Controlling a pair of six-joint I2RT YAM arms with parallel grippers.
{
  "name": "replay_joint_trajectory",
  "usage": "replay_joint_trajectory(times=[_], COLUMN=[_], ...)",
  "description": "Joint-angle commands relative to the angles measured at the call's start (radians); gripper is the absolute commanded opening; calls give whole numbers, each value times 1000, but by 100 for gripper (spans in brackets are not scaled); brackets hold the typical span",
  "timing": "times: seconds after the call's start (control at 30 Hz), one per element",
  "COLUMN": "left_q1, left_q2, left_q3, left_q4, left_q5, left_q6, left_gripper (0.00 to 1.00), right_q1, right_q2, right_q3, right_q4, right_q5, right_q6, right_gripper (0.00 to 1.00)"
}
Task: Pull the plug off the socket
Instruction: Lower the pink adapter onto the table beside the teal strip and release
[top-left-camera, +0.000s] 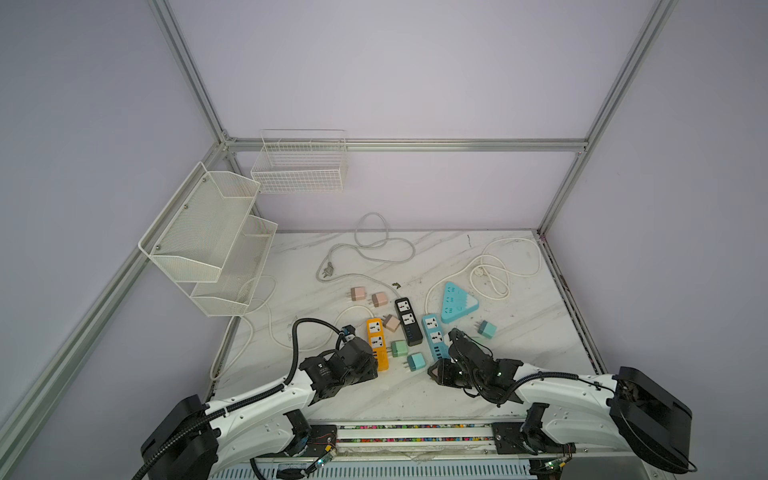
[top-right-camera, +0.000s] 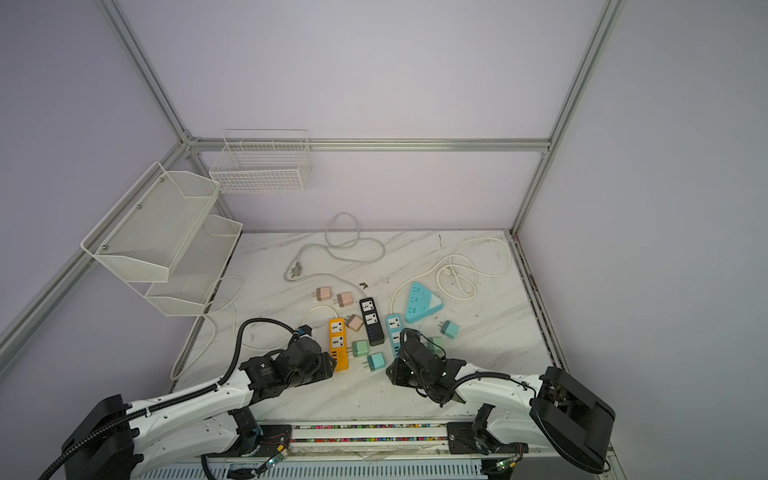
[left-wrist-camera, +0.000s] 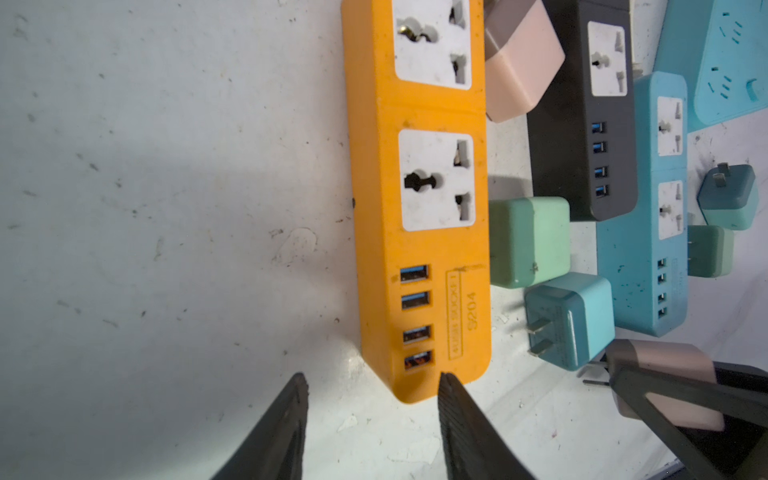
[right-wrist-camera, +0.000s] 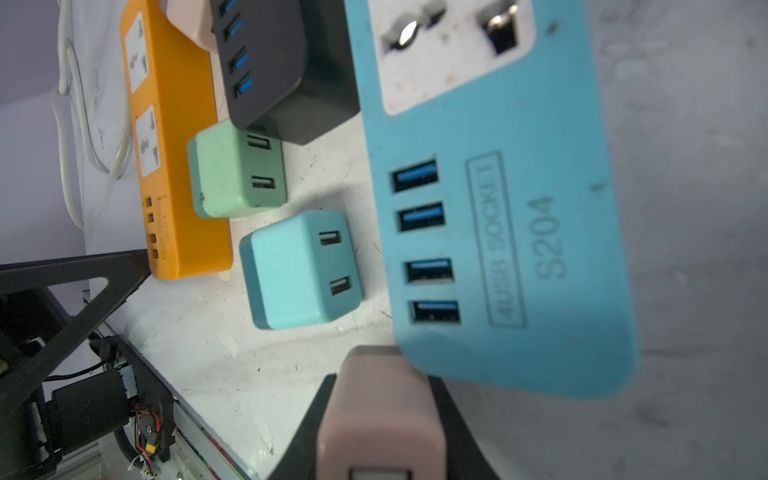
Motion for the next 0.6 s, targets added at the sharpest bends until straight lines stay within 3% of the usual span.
replay_joint_trajectory(times=[0.0, 0.33, 0.57], left_q1=[-4, -3, -3], left_q2=[-1, -4, -36], left_q3=[103, 133, 181], left_q4=[5, -18, -63], left_q5=[-22, -41, -125], left_q6=[18, 63, 114], left_gripper=[52, 54, 61], right_q1=[-1, -1, -1], right_q2=[10, 1, -41], right_q3=[-3, 55, 165], right_q4=[11, -127, -362], right_q5=[28, 80, 180], right_q6=[24, 21, 25], right_gripper=[32, 56, 78])
